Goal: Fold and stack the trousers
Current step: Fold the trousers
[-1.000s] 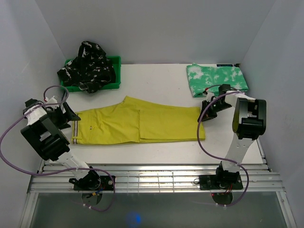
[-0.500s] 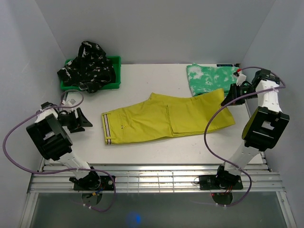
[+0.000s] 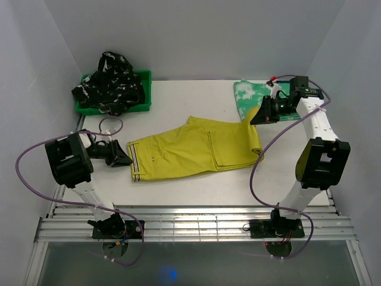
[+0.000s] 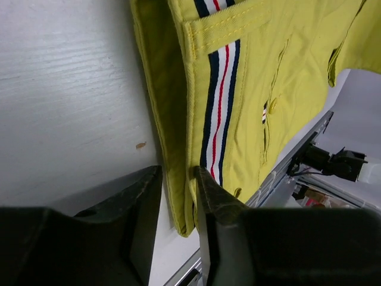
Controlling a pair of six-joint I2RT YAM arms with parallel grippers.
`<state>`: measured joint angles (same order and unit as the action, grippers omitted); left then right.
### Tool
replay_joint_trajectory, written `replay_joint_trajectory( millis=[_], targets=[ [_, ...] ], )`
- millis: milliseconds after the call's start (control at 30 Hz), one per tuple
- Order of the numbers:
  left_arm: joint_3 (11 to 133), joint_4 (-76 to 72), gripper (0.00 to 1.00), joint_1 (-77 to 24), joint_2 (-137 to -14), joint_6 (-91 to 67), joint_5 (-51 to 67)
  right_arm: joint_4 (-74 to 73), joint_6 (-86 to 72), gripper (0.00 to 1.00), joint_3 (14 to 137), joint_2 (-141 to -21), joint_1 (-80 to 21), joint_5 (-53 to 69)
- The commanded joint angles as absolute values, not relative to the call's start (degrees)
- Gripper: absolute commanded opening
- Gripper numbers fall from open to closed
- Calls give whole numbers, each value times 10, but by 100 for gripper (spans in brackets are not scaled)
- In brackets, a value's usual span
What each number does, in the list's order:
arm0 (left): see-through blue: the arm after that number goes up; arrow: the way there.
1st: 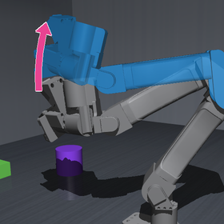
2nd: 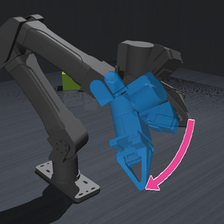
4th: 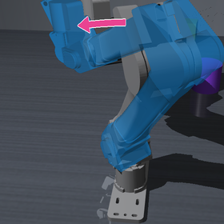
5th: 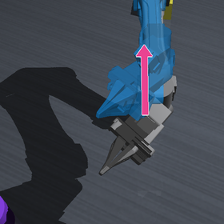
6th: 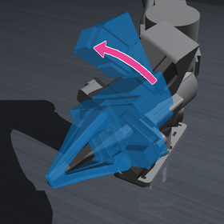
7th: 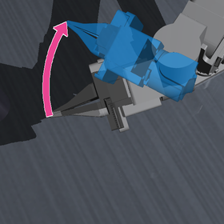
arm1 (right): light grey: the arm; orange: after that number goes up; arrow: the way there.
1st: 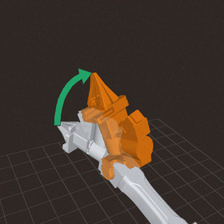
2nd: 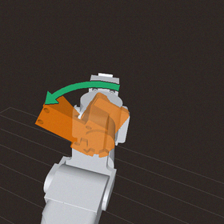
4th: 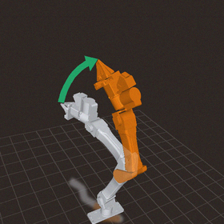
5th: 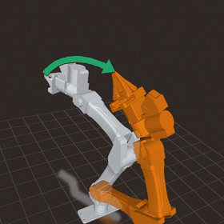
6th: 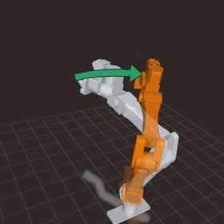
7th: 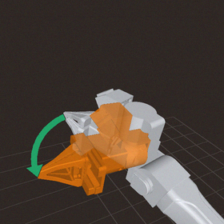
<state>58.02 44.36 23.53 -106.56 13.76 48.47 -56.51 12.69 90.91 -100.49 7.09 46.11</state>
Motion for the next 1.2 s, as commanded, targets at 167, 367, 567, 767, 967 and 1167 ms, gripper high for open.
replay_joint_trajectory(
  millis=[167,367,567,767,967,1167],
  targets=[
    [590,428,21,213,-1095,142,527,-419,-23,8,892,-997,-95,458],
    [573,411,0,196,-1107,130,532,-373,-74,8,968,-1072,-200,437],
    [577,393,0,186,-1114,112,522,-346,-126,8,1040,-1148,-284,430],
    [567,386,0,183,-1105,98,518,-324,-156,8,1078,-1194,-337,425],
    [551,381,0,181,-1092,90,517,-286,-200,8,1105,-1222,-372,432],
    [549,381,0,182,-1090,87,514,-253,-230,8,1108,-1236,-403,429]
  ],
)
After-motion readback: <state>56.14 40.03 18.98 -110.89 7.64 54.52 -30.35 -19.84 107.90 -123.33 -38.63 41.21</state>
